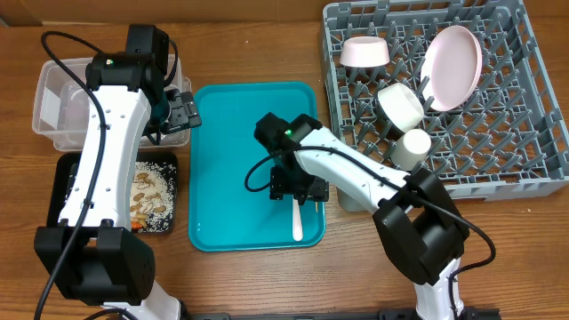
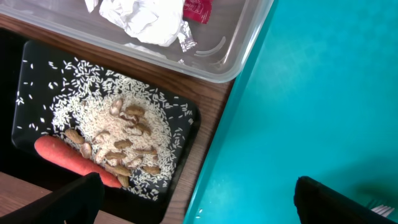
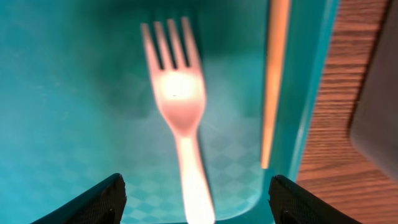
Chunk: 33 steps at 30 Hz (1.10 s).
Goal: Sort waste into correct bins and load items into the dishwasher
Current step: 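Close right gripper on the fork and adjust its position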
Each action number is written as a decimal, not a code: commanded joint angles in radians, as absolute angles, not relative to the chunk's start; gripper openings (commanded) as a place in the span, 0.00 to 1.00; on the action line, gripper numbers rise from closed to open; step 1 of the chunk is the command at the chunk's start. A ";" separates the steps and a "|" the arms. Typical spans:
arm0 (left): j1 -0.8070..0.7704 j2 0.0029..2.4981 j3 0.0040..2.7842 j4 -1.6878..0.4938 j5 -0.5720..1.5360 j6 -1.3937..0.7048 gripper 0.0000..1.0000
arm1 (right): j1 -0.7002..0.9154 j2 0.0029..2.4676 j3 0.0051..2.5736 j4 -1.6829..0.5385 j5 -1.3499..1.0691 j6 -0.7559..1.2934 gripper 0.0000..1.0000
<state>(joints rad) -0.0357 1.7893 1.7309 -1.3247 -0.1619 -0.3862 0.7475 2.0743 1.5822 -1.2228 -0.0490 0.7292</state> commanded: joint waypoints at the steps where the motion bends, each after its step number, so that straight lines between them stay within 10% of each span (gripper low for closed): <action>1: -0.036 1.758 1.755 -1.328 -0.175 -0.397 1.00 | 0.755 2.105 1.594 -1.219 -0.059 0.764 0.75; 14: -0.036 1.758 1.755 -1.327 -0.175 -0.397 1.00 | 0.731 2.236 1.594 -1.205 -0.144 0.756 0.74; 33: -0.036 1.758 1.755 -1.328 -0.175 -0.397 1.00 | 0.731 2.236 1.595 -1.202 -0.142 0.756 0.45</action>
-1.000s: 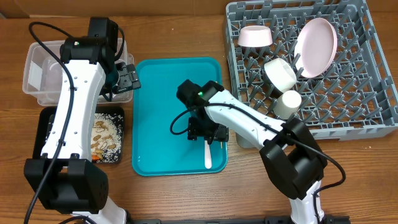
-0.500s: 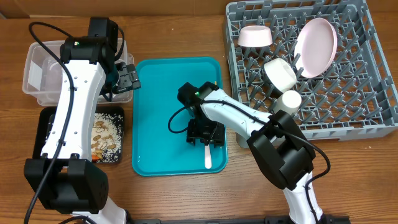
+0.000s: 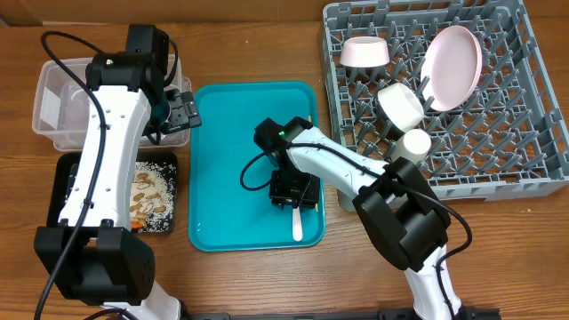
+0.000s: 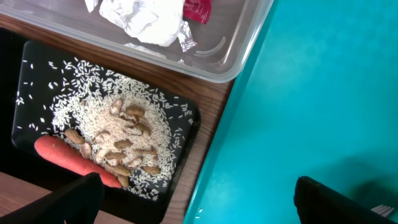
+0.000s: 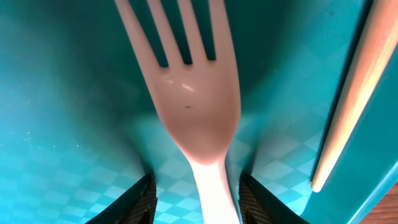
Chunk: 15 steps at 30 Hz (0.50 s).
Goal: Sort waste into correct bins and load items into the dishwasher
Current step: 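Close right gripper on the fork and adjust its position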
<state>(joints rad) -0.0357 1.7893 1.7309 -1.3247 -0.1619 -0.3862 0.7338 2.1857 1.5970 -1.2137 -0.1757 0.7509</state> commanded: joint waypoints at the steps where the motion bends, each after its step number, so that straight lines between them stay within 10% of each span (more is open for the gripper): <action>1: -0.036 1.758 1.755 -1.327 -0.175 -0.397 1.00 | 0.731 2.236 1.595 -1.202 -0.142 0.756 0.44; 15: -0.036 1.758 1.755 -1.328 -0.176 -0.397 1.00 | 0.731 2.236 1.595 -1.201 -0.140 0.756 0.33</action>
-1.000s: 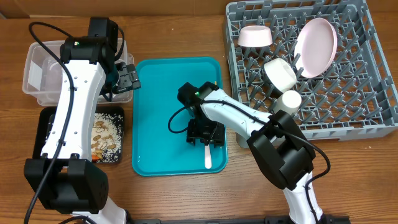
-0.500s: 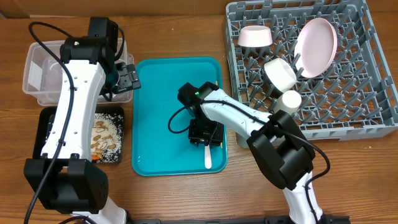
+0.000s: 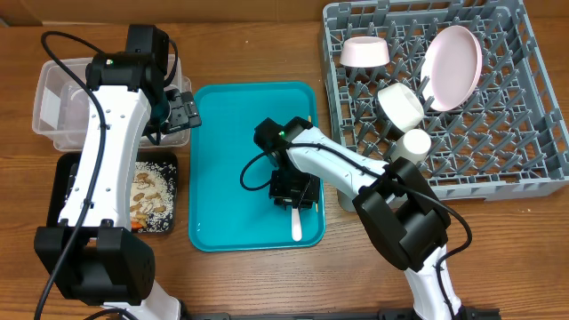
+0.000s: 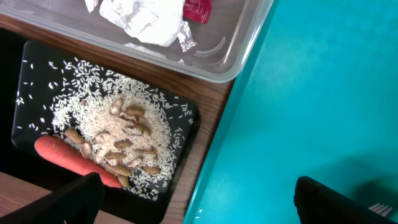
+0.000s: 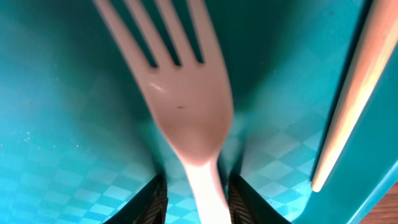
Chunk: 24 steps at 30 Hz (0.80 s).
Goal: Sort waste into correct bins and load items into the dishwasher
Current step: 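Close right gripper on the fork and adjust its position, then lift the white fork with right gripper and carry it to the rack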
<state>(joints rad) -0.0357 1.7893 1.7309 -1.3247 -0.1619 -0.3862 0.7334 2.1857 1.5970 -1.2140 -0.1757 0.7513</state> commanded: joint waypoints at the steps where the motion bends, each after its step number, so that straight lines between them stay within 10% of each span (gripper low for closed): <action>1: -0.036 1.758 1.755 -1.328 -0.175 -0.397 1.00 | 0.731 2.236 1.595 -1.201 -0.140 0.756 0.32; 24: -0.036 1.758 1.755 -1.327 -0.175 -0.397 1.00 | 0.731 2.235 1.607 -1.214 -0.140 0.756 0.04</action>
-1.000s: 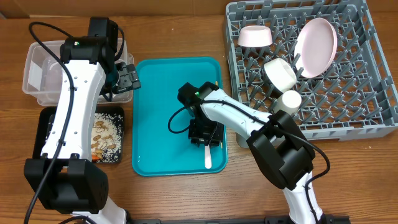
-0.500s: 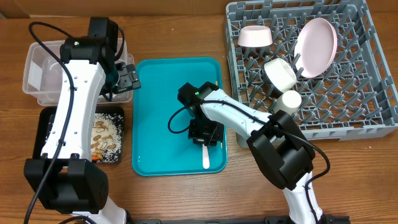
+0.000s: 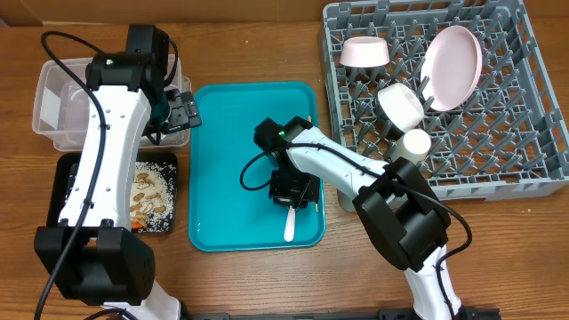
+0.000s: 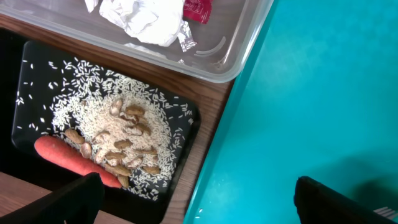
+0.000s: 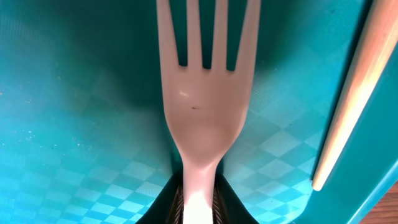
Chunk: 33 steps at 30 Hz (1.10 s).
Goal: Sort waste into correct bins and load items into the dishwasher
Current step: 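Lift the white fork with right gripper and carry it to the rack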
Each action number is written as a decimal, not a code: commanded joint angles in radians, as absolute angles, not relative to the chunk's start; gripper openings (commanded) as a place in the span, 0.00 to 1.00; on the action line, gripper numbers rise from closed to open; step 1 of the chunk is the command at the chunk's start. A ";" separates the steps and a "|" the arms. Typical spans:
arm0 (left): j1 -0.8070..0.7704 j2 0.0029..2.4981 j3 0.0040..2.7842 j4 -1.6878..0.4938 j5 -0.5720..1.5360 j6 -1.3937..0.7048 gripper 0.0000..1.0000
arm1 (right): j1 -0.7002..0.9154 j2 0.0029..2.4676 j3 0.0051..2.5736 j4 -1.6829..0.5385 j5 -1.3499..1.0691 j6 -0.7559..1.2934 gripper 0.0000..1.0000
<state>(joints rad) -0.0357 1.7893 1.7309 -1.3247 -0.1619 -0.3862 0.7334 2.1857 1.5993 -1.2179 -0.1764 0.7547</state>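
Observation:
A pale pink plastic fork (image 5: 205, 93) lies on the teal tray (image 3: 231, 124), tines pointing away from the wrist camera. My right gripper (image 5: 199, 202) is shut on the fork's neck, low over the tray's right side (image 3: 292, 191); the handle end (image 3: 289, 233) sticks out toward the tray's front edge. A wooden chopstick (image 5: 348, 93) lies along the tray's right rim. My left gripper (image 4: 196, 199) is open, hovering over the tray's left rim beside the black food-waste bin (image 4: 106, 137).
The grey dish rack (image 3: 449, 98) at right holds a pink bowl (image 3: 365, 52), a pink plate (image 3: 452, 67), a white bowl (image 3: 400, 105) and a white cup (image 3: 411, 147). A clear bin (image 4: 161, 31) with crumpled wrappers sits far left. The black bin holds rice, nuts and a carrot (image 4: 68, 158).
My right gripper's fingers have closed in from a narrow gap onto the fork's neck. The fork now lies straight and its handle end has shifted slightly left. The left arm is unchanged.
My right gripper first hung wide open above the fork on the tray. Then it was down at the tray with a finger on either side of the fork's neck, then narrower, and now it is shut on the fork. The left arm stayed still throughout.

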 commanded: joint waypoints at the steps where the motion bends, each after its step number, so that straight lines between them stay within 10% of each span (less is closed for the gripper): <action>1: -0.036 1.758 1.755 -1.328 -0.175 -0.397 1.00 | 0.731 2.235 1.612 -1.220 -0.139 0.756 0.04; 33: -0.036 1.758 1.755 -1.328 -0.175 -0.397 1.00 | 0.725 2.233 2.026 -1.415 0.001 0.676 0.04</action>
